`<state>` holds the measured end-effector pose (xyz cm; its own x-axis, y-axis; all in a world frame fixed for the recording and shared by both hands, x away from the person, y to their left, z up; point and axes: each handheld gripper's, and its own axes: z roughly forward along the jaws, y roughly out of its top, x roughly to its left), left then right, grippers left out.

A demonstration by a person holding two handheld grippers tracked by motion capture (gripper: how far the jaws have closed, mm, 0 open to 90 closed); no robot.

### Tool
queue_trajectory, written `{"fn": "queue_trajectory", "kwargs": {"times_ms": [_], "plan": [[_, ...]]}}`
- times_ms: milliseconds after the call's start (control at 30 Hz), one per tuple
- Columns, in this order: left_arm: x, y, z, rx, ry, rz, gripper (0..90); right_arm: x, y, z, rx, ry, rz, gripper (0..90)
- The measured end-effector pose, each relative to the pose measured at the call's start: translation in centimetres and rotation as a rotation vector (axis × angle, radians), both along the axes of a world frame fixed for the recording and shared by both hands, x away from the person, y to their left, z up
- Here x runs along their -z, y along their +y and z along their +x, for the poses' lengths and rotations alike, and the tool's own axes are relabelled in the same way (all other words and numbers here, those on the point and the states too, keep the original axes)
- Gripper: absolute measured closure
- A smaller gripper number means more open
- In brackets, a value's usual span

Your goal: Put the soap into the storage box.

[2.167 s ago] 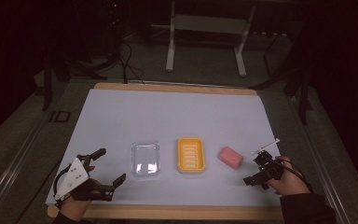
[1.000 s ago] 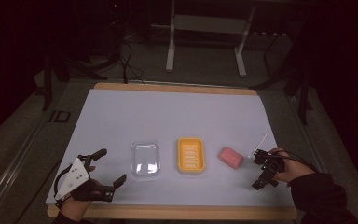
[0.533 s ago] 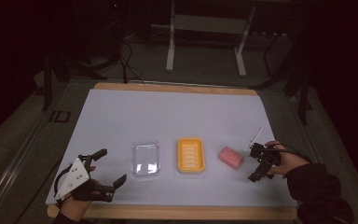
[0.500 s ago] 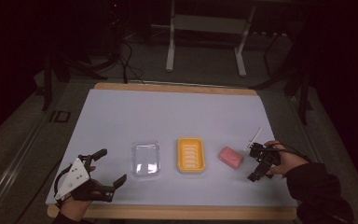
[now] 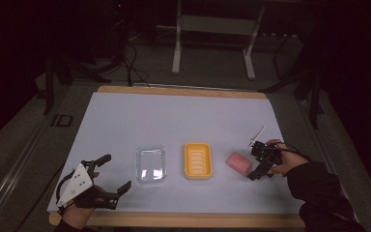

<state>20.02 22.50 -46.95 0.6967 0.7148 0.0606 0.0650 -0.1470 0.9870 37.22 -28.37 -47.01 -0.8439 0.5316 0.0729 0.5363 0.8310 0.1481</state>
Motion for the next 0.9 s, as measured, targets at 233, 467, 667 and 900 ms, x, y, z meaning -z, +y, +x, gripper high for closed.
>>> {"fn": "queue_trajectory", "kwargs": {"times_ms": [233,467,667,900], "plan": [[0.0,0.0,0.0,0.002,0.001,-0.002,0.2,0.3,0.7,0.6,0.005,-0.015,0.046,13.6],[0.0,0.0,0.0,0.003,0.002,-0.003,0.2,0.5,1.3,1.2,-0.017,-0.03,0.08,13.7],[0.0,0.0,0.1,0.006,0.003,-0.002,0.2,1.2,1.8,1.7,-0.035,-0.065,0.129,14.2],[0.1,-0.1,0.0,0.005,0.004,-0.002,0.2,1.7,1.9,2.0,-0.043,-0.095,0.166,17.8]]}}
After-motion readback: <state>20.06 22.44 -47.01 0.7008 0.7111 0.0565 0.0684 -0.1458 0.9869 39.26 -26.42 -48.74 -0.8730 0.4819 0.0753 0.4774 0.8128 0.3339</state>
